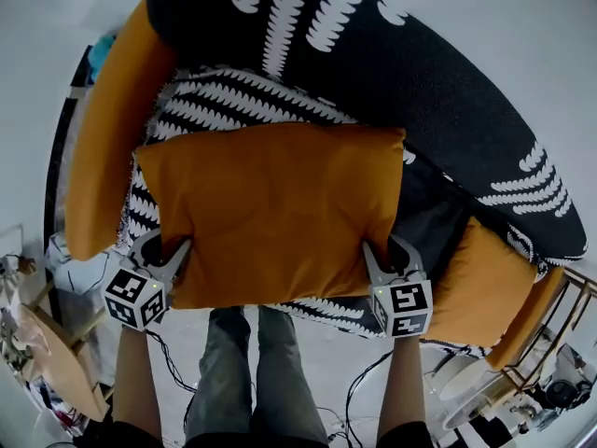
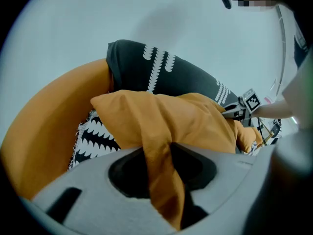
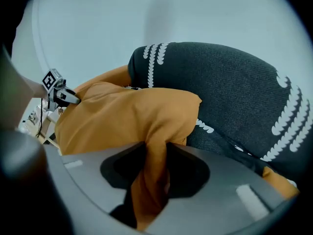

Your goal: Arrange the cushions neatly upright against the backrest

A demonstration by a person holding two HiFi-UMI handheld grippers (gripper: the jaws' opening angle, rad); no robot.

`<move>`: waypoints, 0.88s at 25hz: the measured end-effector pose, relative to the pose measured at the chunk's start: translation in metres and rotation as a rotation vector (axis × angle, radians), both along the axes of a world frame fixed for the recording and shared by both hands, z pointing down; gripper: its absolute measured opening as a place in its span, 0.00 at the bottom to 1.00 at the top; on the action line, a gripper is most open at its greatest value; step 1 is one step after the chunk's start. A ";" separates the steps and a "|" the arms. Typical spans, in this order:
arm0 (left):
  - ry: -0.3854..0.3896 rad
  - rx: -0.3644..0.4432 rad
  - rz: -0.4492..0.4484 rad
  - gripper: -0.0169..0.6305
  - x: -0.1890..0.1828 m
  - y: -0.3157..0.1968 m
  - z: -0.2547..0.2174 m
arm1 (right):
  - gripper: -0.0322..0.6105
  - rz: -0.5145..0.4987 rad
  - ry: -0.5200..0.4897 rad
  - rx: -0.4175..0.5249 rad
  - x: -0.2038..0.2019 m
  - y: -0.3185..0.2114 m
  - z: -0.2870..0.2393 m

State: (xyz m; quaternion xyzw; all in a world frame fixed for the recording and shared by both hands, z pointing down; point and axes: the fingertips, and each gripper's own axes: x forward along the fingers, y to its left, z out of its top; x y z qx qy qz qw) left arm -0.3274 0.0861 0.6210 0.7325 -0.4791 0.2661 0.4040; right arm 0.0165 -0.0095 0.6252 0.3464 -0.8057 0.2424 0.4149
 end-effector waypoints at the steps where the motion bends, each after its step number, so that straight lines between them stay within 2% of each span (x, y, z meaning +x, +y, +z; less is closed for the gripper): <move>1: -0.001 0.014 0.004 0.25 0.000 0.000 -0.005 | 0.29 0.008 0.001 0.008 0.000 0.004 -0.004; 8: -0.024 0.136 0.060 0.24 -0.010 -0.022 -0.043 | 0.27 0.123 -0.019 0.111 -0.004 0.019 -0.041; 12: -0.021 0.209 0.099 0.24 -0.016 -0.041 -0.082 | 0.27 0.184 -0.015 0.187 -0.008 0.018 -0.086; 22: -0.012 0.421 0.210 0.23 -0.016 -0.119 -0.168 | 0.27 0.336 -0.024 0.366 -0.010 -0.002 -0.172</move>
